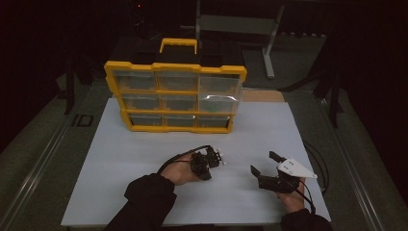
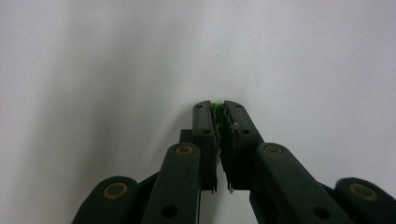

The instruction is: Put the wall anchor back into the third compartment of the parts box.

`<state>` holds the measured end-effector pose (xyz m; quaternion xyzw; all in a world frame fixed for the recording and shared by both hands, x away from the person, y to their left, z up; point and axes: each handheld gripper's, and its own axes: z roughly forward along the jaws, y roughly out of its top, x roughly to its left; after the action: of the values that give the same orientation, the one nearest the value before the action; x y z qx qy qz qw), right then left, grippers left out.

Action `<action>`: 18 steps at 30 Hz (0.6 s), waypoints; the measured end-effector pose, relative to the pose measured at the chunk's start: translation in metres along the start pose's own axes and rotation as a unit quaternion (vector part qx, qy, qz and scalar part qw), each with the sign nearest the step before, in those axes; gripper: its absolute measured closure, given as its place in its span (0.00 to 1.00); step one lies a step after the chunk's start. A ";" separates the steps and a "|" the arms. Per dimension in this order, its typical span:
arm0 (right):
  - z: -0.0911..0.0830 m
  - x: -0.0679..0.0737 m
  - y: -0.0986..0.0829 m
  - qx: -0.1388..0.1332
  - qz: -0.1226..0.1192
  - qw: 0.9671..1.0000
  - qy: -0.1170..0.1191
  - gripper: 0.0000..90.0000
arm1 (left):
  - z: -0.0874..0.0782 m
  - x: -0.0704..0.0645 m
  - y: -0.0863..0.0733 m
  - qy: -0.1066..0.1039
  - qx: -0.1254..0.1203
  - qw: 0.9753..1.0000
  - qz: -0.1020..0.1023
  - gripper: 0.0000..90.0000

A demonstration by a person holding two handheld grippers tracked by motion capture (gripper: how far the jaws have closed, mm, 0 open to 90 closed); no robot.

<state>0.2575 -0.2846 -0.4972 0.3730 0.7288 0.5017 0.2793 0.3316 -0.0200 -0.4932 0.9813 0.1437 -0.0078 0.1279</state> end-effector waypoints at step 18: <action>0.000 0.000 0.000 -0.001 0.000 1.000 0.000 0.13 | -0.012 0.001 -0.005 -0.002 -0.007 1.000 0.004 0.94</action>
<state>0.2575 -0.2848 -0.4972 0.3729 0.7281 0.5025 0.2798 0.3310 -0.0125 -0.4832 0.9810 0.1391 -0.0082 0.1350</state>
